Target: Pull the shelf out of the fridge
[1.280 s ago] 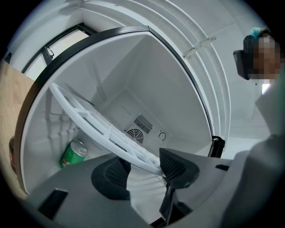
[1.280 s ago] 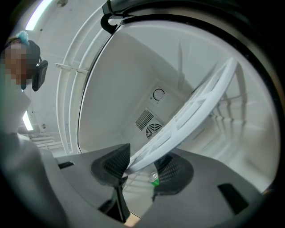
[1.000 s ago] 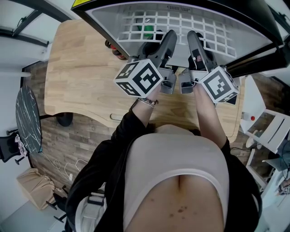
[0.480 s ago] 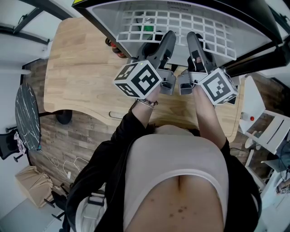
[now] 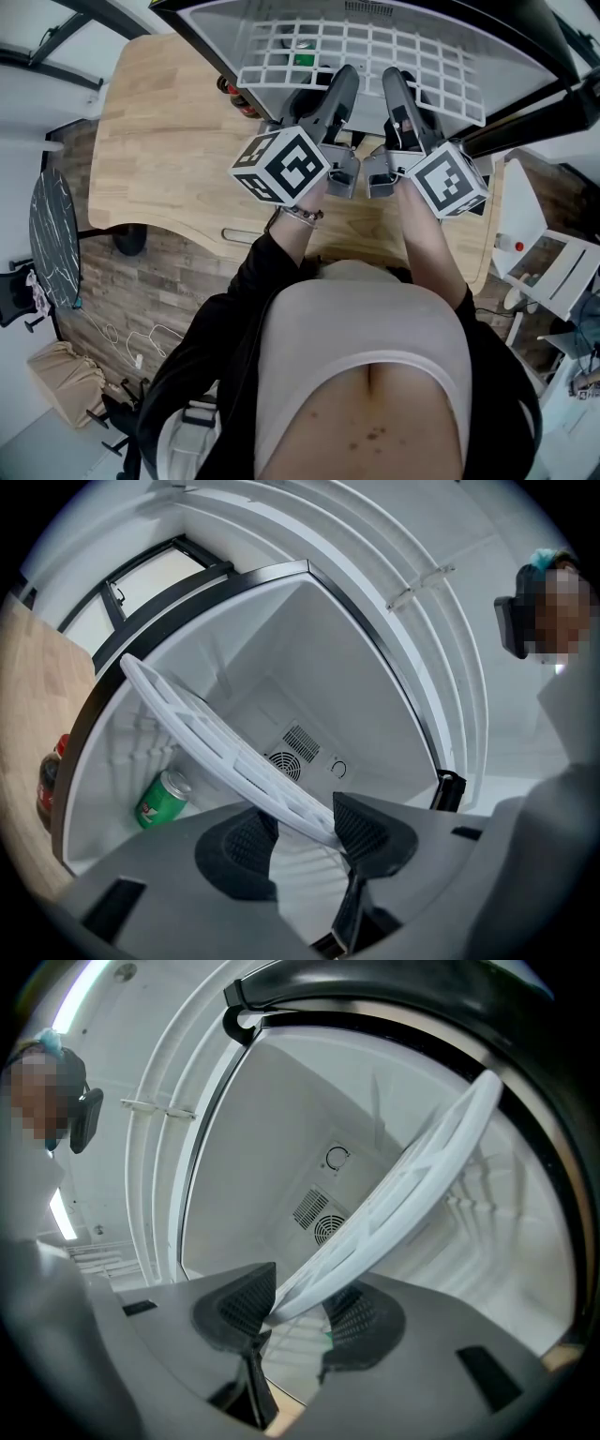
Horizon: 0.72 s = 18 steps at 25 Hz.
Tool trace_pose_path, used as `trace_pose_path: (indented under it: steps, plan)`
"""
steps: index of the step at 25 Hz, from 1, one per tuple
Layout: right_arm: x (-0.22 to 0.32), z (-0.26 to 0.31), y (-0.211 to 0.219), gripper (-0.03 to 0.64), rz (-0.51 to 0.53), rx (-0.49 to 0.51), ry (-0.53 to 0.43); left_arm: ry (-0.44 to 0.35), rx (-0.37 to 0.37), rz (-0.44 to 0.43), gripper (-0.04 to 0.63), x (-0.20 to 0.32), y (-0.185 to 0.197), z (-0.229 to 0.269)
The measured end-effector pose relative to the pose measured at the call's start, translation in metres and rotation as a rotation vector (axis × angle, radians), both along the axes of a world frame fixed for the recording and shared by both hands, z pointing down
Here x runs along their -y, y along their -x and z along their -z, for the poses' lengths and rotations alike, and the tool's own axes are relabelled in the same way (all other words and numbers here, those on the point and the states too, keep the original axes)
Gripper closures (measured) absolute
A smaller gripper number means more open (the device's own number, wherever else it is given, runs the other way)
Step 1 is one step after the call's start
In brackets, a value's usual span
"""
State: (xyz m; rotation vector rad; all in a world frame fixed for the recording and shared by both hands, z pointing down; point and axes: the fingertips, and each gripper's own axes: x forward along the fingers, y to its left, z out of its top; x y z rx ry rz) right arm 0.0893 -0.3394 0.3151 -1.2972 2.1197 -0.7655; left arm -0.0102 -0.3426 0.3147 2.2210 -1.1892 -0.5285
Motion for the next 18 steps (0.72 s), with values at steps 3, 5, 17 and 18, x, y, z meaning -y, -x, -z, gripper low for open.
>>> trace_pose_path:
  steps: [3,5,17,18]
  plan:
    - [-0.002,-0.001,0.001,0.443,0.007,0.0,0.0,-0.002,-0.004,0.004,0.408,-0.003,0.001,-0.001]
    - [-0.004,-0.001,0.002,0.445,0.011,0.001,0.0,-0.001,-0.006,0.008,0.408,-0.004,0.003,-0.001]
    - [-0.012,-0.002,0.003,0.446,0.02,-0.002,0.006,0.005,-0.001,-0.003,0.411,-0.013,0.003,-0.001]
    - [-0.013,-0.002,0.004,0.446,0.019,-0.002,0.007,0.007,-0.002,-0.004,0.411,-0.014,0.003,-0.001]
